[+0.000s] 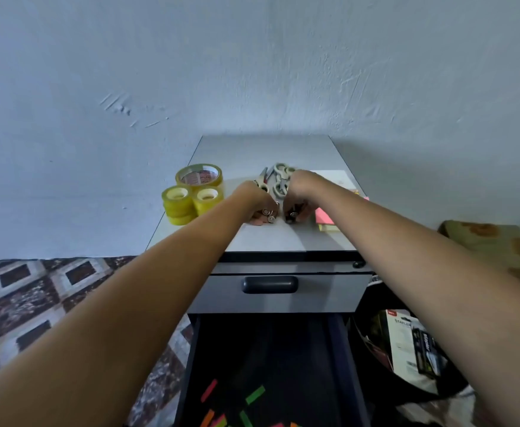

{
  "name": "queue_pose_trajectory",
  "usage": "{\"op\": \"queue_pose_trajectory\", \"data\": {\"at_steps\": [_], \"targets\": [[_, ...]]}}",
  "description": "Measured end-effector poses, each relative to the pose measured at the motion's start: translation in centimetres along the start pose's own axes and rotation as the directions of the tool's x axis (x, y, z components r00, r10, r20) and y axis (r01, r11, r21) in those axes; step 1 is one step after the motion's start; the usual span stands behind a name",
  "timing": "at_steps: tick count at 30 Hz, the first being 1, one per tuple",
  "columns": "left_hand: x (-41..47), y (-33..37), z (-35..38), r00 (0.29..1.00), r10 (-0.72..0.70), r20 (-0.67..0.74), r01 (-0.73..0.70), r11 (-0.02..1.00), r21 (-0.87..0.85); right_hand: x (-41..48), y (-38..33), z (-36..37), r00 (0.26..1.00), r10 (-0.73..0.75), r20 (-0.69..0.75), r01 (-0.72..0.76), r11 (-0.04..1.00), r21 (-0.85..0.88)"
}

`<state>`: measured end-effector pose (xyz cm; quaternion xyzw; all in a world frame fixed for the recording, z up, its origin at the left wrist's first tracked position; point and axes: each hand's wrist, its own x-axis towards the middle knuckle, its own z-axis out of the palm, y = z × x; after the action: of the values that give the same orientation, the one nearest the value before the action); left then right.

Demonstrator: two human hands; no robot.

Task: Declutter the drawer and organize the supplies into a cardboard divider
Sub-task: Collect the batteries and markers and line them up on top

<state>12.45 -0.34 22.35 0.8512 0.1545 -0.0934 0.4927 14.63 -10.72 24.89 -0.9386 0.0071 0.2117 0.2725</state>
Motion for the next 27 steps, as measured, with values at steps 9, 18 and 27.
{"op": "queue_pose_trajectory", "data": {"at_steps": [9, 18, 27], "targets": [[-1.0, 0.0, -1.4, 0.978, 0.170, 0.118, -0.198, 0.938, 0.285, -1.8, -0.2, -1.3, 0.972, -0.202, -0.117, 0.144, 0.914, -0.378], [-0.9, -1.9, 0.5, 0.899, 0.431, 0.079, -0.402, 0.742, 0.537, -1.5, 2.7, -3.2, 0.907, -0.370, -0.201, 0.285, 0.891, -0.354], [-0.4, -1.8, 2.6, 0.859, 0.512, 0.015, -0.460, 0.757, 0.465, -0.1, 6.3, -1.3, 0.850, -0.508, -0.138, 0.378, 0.771, -0.512]]}}
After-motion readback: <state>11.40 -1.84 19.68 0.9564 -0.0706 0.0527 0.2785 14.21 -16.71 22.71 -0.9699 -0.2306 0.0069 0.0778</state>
